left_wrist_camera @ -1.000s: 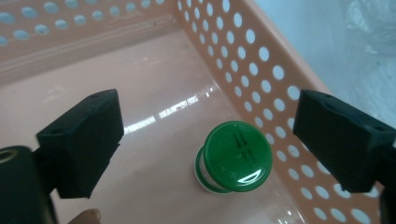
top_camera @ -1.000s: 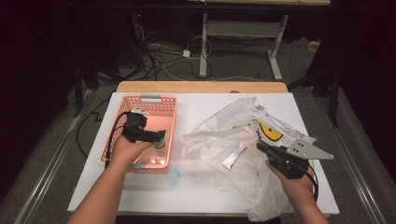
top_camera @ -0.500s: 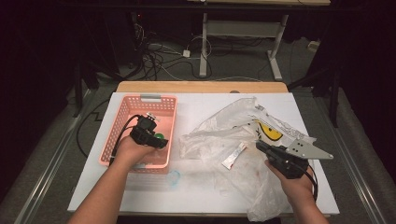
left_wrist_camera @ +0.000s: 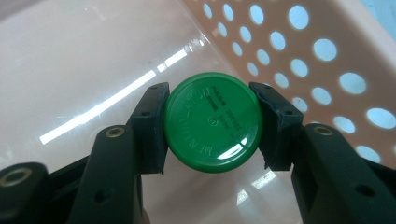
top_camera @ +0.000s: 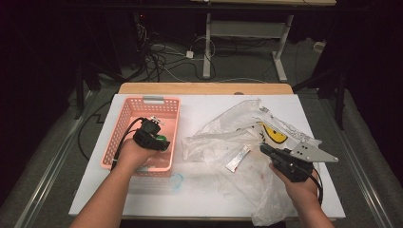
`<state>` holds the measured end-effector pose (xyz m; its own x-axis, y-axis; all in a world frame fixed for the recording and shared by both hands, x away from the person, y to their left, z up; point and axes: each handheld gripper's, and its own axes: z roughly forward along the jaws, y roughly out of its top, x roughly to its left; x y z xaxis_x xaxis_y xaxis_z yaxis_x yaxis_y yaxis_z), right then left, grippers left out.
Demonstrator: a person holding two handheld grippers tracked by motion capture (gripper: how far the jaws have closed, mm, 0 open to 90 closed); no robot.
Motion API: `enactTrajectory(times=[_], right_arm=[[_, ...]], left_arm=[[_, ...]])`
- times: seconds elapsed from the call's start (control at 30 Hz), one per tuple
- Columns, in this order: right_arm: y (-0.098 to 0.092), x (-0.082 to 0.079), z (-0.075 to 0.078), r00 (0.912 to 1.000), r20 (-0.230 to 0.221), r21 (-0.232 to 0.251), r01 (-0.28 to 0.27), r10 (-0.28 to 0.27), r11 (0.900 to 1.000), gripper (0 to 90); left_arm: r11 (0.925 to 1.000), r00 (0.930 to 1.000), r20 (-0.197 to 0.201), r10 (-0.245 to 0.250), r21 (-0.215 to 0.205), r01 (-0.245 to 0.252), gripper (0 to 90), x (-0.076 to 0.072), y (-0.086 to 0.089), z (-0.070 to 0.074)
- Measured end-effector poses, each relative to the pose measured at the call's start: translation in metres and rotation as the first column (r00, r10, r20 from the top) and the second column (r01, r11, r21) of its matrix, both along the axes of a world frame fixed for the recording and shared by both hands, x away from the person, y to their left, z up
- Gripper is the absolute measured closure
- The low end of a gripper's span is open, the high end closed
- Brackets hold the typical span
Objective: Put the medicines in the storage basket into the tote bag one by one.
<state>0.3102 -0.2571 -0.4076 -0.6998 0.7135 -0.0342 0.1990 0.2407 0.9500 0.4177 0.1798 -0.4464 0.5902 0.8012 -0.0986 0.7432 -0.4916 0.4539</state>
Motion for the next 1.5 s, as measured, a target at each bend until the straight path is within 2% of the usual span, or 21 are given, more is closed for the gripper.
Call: enactTrajectory(times=[0.4,0.57,0.77,0.93,1.03,1.13,1.27,1.5], right_arm=[[0.000,0.000,0.000,1.0000,0.003,0.001,-0.001,0.001,1.000,90.0],[0.000,0.000,0.000,1.0000,0.003,0.000,-0.003,0.003,1.000,90.0],[0.000,0.000,0.000,1.0000,0.003,0.002,0.000,0.000,1.000,90.0],[0.000,-0.001,0.000,1.0000,0.002,-0.002,-0.001,0.001,1.000,90.0],[0.000,0.000,-0.001,1.0000,0.001,0.000,-0.002,0.002,1.000,90.0],[0.000,0.000,-0.001,1.0000,0.003,-0.001,0.000,0.000,1.000,90.0],[0.000,0.000,-0.001,1.0000,0.002,-0.003,0.002,-0.002,1.000,90.0],[0.000,0.000,-0.001,1.0000,0.005,-0.003,0.000,0.000,1.000,90.0]], left_arm=[[1.0000,0.9999,0.013,-0.001,0.008,0.001,49.8,-0.001,0.000,0.001],[1.0000,0.9997,0.024,0.001,-0.007,-0.001,49.8,-0.002,0.001,0.003],[0.9986,0.9994,0.024,0.026,-0.047,-0.024,49.8,-0.001,0.005,0.007],[0.9981,0.9987,0.040,0.032,-0.054,-0.030,49.8,-0.003,0.007,0.010],[0.9969,0.9971,0.054,0.054,-0.061,-0.051,49.8,-0.003,0.009,0.013],[0.9907,0.9930,0.076,0.090,-0.109,-0.082,49.8,-0.004,0.017,0.018],[0.9885,0.9888,0.105,0.106,-0.119,-0.093,49.8,-0.008,0.022,0.024],[0.9848,0.9826,0.155,0.102,-0.155,-0.078,49.8,-0.022,0.025,0.034]])
